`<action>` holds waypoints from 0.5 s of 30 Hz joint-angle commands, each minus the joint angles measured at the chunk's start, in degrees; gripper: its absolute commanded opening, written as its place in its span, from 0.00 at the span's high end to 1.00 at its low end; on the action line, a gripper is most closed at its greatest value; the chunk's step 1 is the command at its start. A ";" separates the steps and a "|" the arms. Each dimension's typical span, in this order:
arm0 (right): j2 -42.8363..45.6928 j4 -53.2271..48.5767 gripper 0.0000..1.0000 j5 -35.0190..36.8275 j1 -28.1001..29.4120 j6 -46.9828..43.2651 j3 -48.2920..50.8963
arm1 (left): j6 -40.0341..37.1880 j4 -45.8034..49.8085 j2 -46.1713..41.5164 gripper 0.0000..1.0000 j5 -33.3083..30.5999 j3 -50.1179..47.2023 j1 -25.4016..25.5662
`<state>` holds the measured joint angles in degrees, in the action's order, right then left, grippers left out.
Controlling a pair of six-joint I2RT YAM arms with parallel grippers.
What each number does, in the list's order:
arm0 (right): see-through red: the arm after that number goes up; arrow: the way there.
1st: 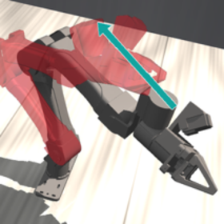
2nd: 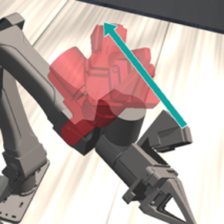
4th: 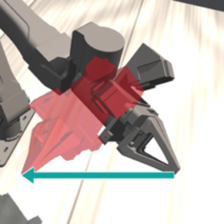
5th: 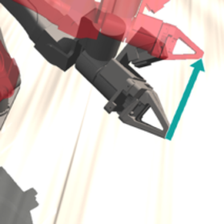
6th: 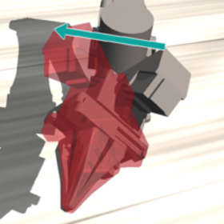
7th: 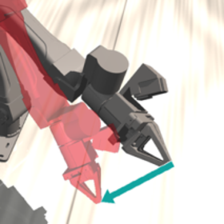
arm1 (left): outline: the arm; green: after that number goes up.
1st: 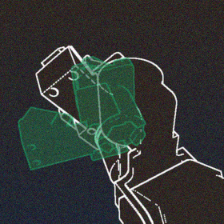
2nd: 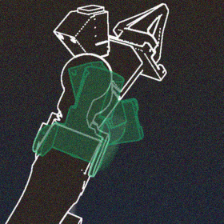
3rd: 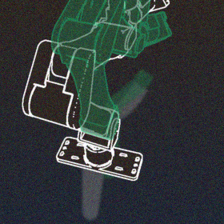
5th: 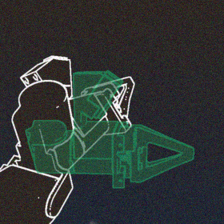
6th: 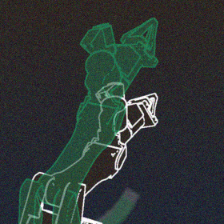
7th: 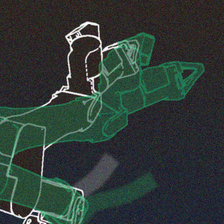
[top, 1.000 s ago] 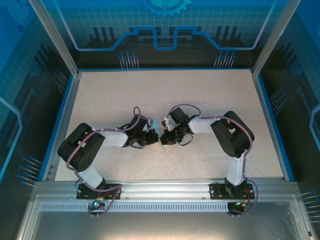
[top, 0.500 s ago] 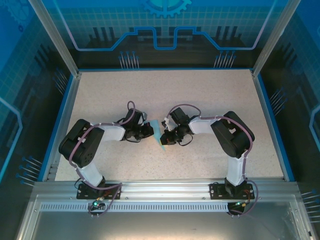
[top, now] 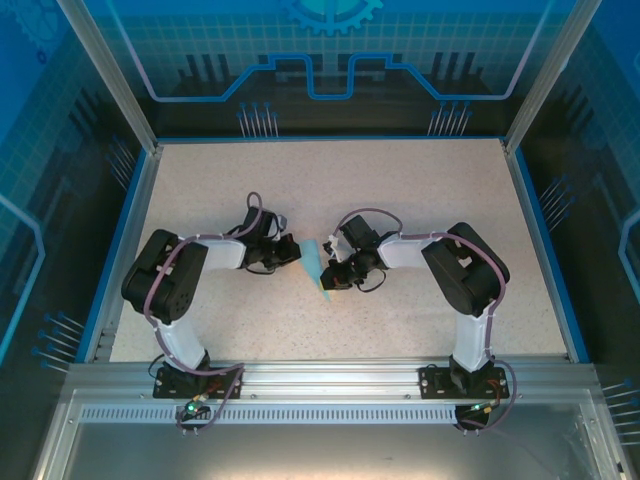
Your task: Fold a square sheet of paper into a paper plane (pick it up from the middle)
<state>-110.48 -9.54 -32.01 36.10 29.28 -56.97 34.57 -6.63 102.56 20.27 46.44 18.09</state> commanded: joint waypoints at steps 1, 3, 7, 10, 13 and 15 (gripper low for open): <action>-4.22 -10.86 0.98 9.47 0.46 -1.13 4.41 | -2.81 2.25 2.35 0.95 -6.50 2.21 -3.35; -4.24 -10.76 0.98 9.46 0.40 -1.08 4.50 | -3.42 3.04 2.72 0.95 -6.95 3.10 -3.88; -4.18 -10.70 0.98 9.51 0.47 -1.06 4.51 | -4.23 4.02 3.33 0.94 -7.68 4.25 -4.96; -4.23 -10.59 0.98 9.51 0.49 -1.06 4.41 | -4.96 4.82 3.35 0.94 -7.96 5.02 -5.90; -4.33 -10.59 0.98 9.55 0.41 -1.06 4.32 | -5.55 5.91 2.76 0.94 -7.92 5.93 -6.87; -4.42 -10.48 0.98 9.47 0.42 -1.06 4.24 | -5.69 6.56 1.72 0.94 -7.90 6.45 -7.10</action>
<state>-110.37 -9.30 -31.99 36.10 29.28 -56.95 30.94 -2.72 104.44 16.14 51.35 12.16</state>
